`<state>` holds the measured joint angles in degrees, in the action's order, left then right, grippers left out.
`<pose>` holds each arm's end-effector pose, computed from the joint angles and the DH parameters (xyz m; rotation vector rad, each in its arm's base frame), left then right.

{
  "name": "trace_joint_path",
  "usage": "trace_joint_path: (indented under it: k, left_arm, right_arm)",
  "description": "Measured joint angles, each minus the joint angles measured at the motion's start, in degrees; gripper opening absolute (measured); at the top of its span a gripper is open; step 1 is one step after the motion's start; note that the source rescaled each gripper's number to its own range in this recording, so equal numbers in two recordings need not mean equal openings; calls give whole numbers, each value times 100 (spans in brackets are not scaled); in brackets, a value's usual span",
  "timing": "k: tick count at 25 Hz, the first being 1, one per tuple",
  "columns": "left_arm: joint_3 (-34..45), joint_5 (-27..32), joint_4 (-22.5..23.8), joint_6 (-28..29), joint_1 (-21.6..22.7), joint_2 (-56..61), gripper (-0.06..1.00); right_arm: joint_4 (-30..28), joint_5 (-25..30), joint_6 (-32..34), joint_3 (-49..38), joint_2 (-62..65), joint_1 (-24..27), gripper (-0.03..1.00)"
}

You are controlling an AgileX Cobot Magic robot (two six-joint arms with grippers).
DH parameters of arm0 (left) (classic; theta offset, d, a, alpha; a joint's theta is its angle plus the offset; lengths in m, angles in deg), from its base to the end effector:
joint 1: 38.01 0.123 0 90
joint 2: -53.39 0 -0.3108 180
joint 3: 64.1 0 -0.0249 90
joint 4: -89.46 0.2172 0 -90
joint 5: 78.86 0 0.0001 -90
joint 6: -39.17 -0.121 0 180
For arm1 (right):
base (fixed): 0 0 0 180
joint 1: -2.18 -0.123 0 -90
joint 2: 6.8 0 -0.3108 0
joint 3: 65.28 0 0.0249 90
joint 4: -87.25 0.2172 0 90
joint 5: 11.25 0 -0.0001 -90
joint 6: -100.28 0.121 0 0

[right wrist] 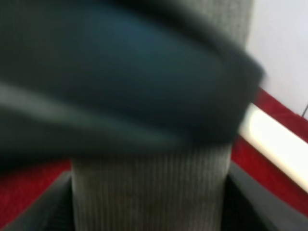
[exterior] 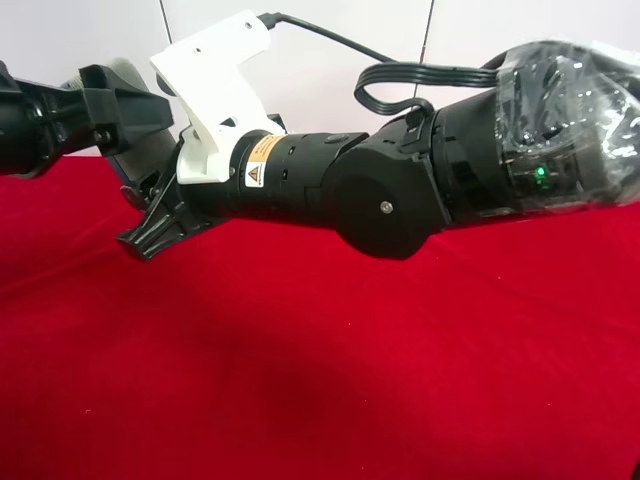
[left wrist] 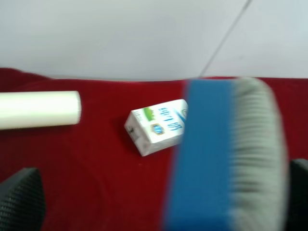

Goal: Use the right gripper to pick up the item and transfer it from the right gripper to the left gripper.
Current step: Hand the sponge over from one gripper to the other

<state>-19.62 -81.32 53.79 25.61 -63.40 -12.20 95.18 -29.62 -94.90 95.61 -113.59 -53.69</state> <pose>0.1811 -0.0827 0.3173 0.0380 1.9222 -0.5395 0.2262 0.3244 0.2765 -0.9818 1.6438 0.5334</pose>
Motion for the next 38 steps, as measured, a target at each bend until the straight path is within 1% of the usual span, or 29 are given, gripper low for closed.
trace_joint_path:
  k: [3, 7, 9, 12, 14, 15, 16, 17, 38]
  left_arm:
    - [0, -126, 0, -5, -289, 0, 92]
    - [0, -305, 0, -5, -422, 0, 73]
    - [0, -330, 0, -5, -422, 0, 61]
    - [0, -341, 0, -5, -422, 0, 37]
    - [0, -361, 0, -5, -422, 0, 18]
    - [0, -367, 0, -5, -422, 0, 10]
    - [0, -367, 0, -5, -422, 0, 3]
    - [0, -367, 0, -5, -422, 0, 0]
    - [0, -373, 35, -15, -422, 0, 0]
  right_arm:
    - [-17, -10, 0, 0, 0, -1, 6]
    - [-17, 2, 0, 0, 0, -1, 6]
    - [-17, 7, 0, 0, 0, -1, 6]
    - [-17, 7, 24, 0, 0, -1, 6]
    - [-17, 7, 35, 0, 0, -1, 6]
    - [-17, 7, 40, 0, 0, -1, 6]
    - [-17, 7, 40, 0, 0, -1, 6]
    - [-17, 7, 40, 0, 0, -1, 6]
    - [-18, -147, 146, -20, -39, -1, 6]
